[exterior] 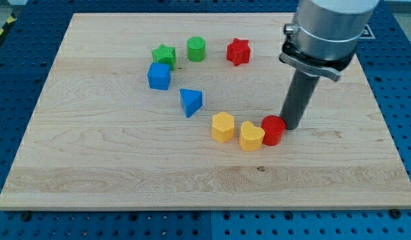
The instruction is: Move the blue triangle closer to the blue cube
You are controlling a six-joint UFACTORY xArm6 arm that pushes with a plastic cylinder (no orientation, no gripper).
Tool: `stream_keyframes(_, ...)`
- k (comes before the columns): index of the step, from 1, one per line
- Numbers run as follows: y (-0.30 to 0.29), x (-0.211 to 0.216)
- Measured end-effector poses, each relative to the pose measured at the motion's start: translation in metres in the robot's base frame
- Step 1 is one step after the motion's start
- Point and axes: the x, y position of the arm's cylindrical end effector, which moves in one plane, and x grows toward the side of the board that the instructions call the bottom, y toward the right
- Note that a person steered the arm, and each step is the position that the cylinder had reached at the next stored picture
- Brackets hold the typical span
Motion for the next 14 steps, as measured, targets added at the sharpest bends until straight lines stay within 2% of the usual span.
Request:
stream_keyframes(1, -0.039, -0.008)
stream_keyframes(10, -0.163, -0.034)
stream_keyframes(12, -0.122, -0.039)
stream_keyframes(14, -0.14, -0.041)
